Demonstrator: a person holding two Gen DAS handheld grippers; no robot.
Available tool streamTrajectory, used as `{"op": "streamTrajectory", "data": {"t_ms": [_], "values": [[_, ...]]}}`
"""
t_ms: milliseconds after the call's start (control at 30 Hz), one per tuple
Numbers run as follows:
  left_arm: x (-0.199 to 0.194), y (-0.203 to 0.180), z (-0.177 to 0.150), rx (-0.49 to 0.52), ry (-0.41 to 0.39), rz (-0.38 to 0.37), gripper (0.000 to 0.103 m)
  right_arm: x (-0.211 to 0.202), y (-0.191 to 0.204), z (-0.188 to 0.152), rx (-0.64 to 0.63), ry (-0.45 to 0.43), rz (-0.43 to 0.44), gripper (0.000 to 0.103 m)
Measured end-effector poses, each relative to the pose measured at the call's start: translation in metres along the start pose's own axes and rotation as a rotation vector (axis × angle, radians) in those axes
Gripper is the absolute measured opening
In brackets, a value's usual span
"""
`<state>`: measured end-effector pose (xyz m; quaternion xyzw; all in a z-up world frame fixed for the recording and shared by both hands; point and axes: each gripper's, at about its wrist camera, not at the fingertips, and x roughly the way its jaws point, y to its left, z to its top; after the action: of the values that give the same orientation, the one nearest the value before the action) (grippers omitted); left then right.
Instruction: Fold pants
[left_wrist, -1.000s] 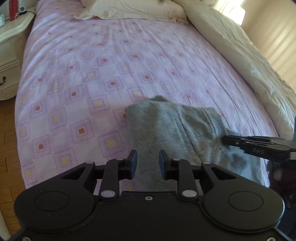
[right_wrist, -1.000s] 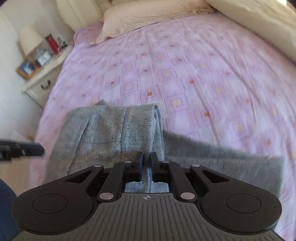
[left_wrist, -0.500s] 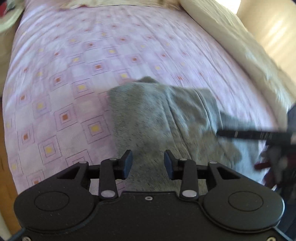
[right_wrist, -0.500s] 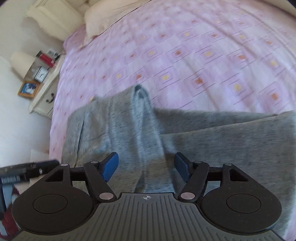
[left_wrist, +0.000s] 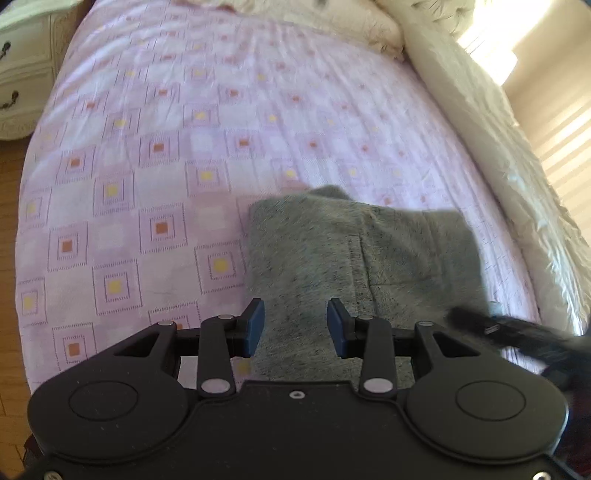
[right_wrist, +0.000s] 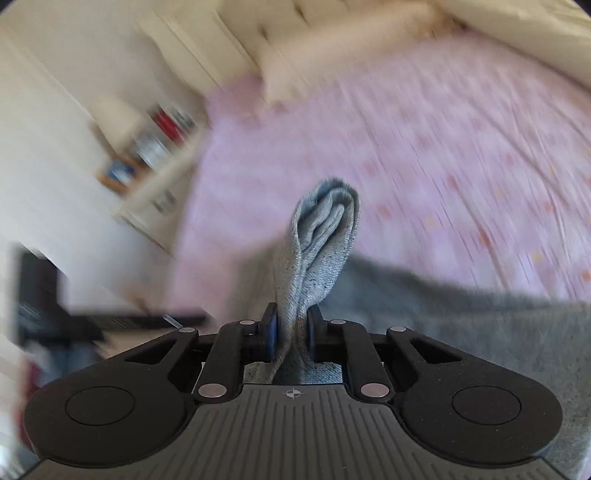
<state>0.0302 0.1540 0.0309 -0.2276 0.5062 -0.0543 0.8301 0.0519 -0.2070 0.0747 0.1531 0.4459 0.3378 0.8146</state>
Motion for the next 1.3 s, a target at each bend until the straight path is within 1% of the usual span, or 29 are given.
{"op": "streamTrajectory", "data": {"t_ms": [100,133,200,233,300,367,400,467,500,633,667,700,733,767,800,833,867,933,967,1067,1133,1200,1233,1300], "values": [[-0.002,-0.005,0.0,0.021,-0.003,0.012,0.045,-0.042,0.012,0.014,-0.041,-0.091,0.015,0.014],[-0.003,-0.007,-0.001,0.029,-0.003,0.015,0.045,-0.056,0.012,0.018,-0.048,-0.102,0.002,0.014],[-0.005,-0.01,-0.002,0.047,-0.006,0.02,0.045,-0.08,0.001,0.023,-0.042,-0.093,-0.066,0.014],[-0.005,-0.012,-0.003,0.056,-0.007,0.021,0.045,-0.088,-0.008,0.024,-0.034,-0.069,-0.125,0.014],[-0.006,-0.017,-0.003,0.073,-0.008,0.028,0.045,-0.09,-0.029,0.022,-0.015,0.009,-0.26,0.014],[-0.005,-0.022,-0.004,0.1,-0.005,0.038,0.045,-0.084,-0.053,0.016,0.011,0.111,-0.357,0.014],[-0.004,-0.026,-0.005,0.118,-0.004,0.047,0.045,-0.078,-0.063,0.013,0.019,0.167,-0.391,0.014],[-0.002,-0.033,-0.008,0.158,0.002,0.069,0.045,-0.068,-0.077,0.007,0.031,0.246,-0.429,0.014],[-0.001,-0.037,-0.009,0.179,0.005,0.077,0.046,-0.065,-0.081,0.004,0.045,0.27,-0.43,0.014],[0.0,-0.053,-0.015,0.249,0.019,0.098,0.046,-0.065,-0.073,0.002,-0.006,0.28,-0.441,0.014],[-0.001,-0.058,-0.017,0.263,0.018,0.096,0.045,-0.062,-0.071,0.001,-0.009,0.29,-0.446,0.014],[-0.002,-0.064,-0.019,0.274,0.016,0.087,0.046,-0.06,-0.073,0.0,0.0,0.315,-0.456,0.018],[-0.002,-0.07,-0.021,0.284,0.021,0.07,0.046,-0.056,-0.078,0.0,0.024,0.366,-0.467,0.019],[0.0,-0.077,-0.024,0.297,0.032,0.049,0.046,-0.055,-0.084,0.0,0.061,0.394,-0.487,0.02],[0.003,-0.084,-0.028,0.312,0.049,0.029,0.046,-0.056,-0.09,0.001,0.098,0.396,-0.507,0.02],[0.008,-0.092,-0.032,0.329,0.067,0.013,0.046,-0.06,-0.092,0.001,0.122,0.389,-0.519,0.02],[0.014,-0.1,-0.036,0.351,0.085,0.001,0.046,-0.067,-0.094,0.003,0.139,0.36,-0.522,0.02],[0.025,-0.114,-0.048,0.408,0.126,-0.014,0.046,-0.087,-0.089,0.007,0.161,0.256,-0.505,0.02],[0.031,-0.12,-0.054,0.441,0.147,-0.014,0.046,-0.097,-0.086,0.009,0.179,0.188,-0.473,0.02],[0.055,-0.133,-0.07,0.514,0.209,0.016,0.046,-0.104,-0.076,0.01,0.194,0.07,-0.397,0.02],[0.072,-0.14,-0.08,0.559,0.234,0.065,0.046,-0.097,-0.073,0.009,0.182,0.007,-0.399,0.021],[0.077,-0.147,-0.087,0.624,0.214,0.106,0.046,-0.084,-0.076,0.005,0.181,-0.029,-0.415,0.021],[0.074,-0.15,-0.09,0.642,0.207,0.113,0.046,-0.077,-0.078,0.002,0.188,-0.028,-0.416,0.021],[0.067,-0.15,-0.086,0.633,0.197,0.105,0.046,-0.066,-0.086,0.0,0.222,-0.027,-0.401,0.02]]}}
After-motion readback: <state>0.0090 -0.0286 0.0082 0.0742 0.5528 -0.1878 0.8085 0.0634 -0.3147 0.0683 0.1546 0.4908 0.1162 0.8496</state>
